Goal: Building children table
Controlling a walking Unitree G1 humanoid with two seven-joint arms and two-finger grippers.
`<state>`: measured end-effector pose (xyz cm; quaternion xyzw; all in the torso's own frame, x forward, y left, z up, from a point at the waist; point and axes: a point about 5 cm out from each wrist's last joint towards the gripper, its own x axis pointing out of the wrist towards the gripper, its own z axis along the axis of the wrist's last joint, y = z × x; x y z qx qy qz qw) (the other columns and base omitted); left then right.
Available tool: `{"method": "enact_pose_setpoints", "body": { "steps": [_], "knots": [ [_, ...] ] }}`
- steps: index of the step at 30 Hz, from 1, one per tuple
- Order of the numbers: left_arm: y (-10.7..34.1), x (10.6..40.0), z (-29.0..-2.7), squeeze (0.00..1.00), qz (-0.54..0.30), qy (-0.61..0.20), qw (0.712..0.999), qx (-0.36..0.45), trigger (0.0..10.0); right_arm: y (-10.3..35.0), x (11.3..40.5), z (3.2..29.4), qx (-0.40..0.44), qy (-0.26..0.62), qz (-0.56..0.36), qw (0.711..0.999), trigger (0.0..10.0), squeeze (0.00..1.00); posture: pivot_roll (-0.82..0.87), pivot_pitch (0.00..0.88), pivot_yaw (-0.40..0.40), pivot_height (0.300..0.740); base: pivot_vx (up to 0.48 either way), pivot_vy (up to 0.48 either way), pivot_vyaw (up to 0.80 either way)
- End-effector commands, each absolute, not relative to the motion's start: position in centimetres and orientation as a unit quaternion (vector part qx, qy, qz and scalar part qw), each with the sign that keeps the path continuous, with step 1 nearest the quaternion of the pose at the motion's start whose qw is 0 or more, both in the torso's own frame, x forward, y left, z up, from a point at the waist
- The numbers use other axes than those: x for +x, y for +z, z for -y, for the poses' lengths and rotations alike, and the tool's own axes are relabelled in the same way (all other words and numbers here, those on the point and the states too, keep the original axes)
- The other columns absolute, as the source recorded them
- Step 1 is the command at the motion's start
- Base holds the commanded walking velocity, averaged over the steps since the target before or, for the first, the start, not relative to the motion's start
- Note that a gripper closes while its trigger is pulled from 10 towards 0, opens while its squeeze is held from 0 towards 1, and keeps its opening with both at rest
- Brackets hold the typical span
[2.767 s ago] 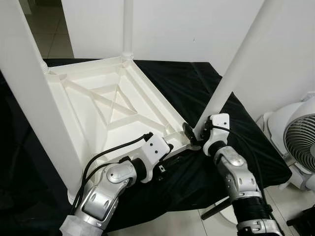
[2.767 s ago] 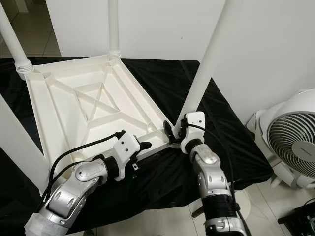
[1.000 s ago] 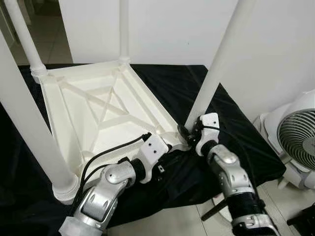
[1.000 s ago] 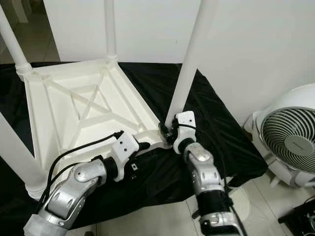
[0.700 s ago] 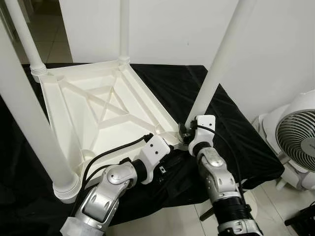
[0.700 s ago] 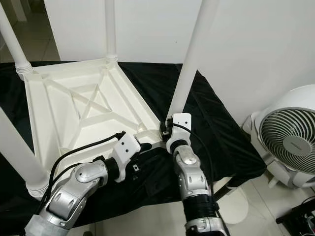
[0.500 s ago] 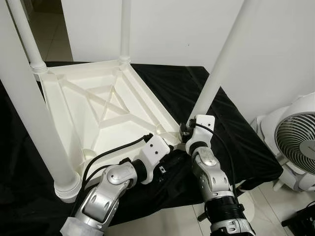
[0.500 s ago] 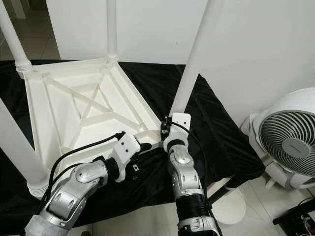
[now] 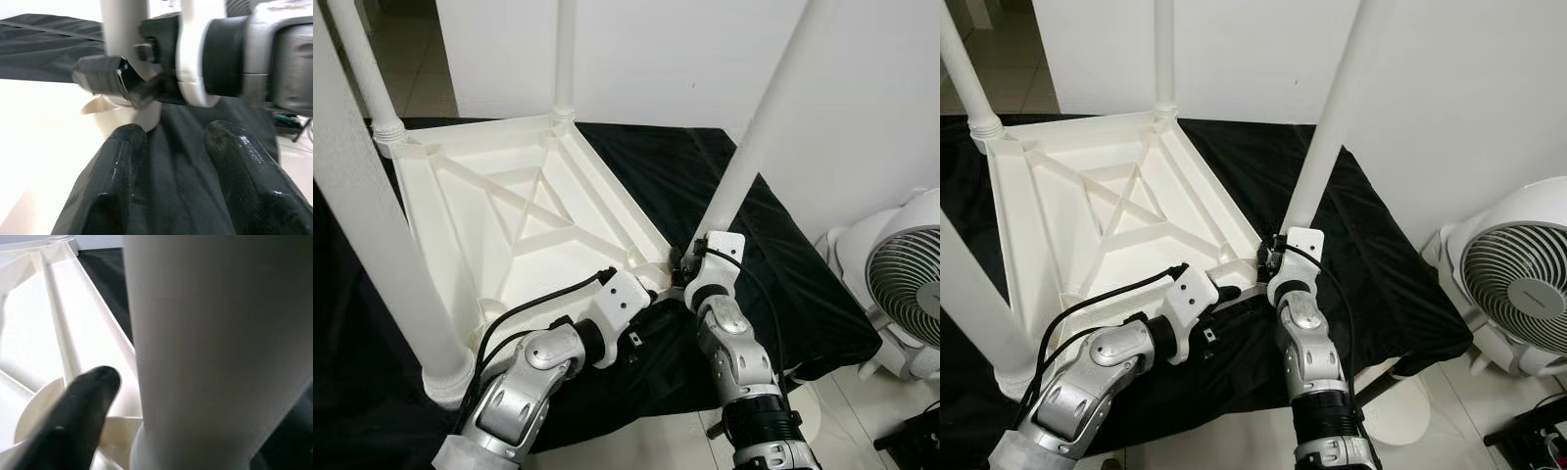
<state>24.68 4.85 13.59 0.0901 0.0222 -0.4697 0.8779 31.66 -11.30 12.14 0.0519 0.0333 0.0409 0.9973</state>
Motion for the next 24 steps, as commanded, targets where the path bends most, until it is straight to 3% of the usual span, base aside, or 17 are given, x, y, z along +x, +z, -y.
{"method": "enact_pose_setpoints", "body": {
  "steps": [1,15,24],
  "knots": [
    [13.6,24.8,-4.8,0.00,-0.019,-0.459,0.883,0.092,10.0,12.6,31.6,11.2,0.048,0.077,-0.023,0.996,10.0,0.00,0.12,0.000,-0.119,0.740,0.000,0.000,0.00],
    [13.6,25.1,-5.0,0.00,-0.023,-0.452,0.887,0.093,10.0,13.1,32.0,13.8,-0.018,0.204,0.002,0.979,10.0,0.00,0.12,0.000,-0.112,0.740,0.000,0.000,0.00],
    [13.4,25.6,-5.2,0.00,-0.037,-0.430,0.897,0.094,10.0,12.8,32.8,15.2,-0.053,0.331,-0.013,0.942,10.0,0.00,0.11,0.000,-0.098,0.740,0.000,0.000,0.00]
  ]
}}
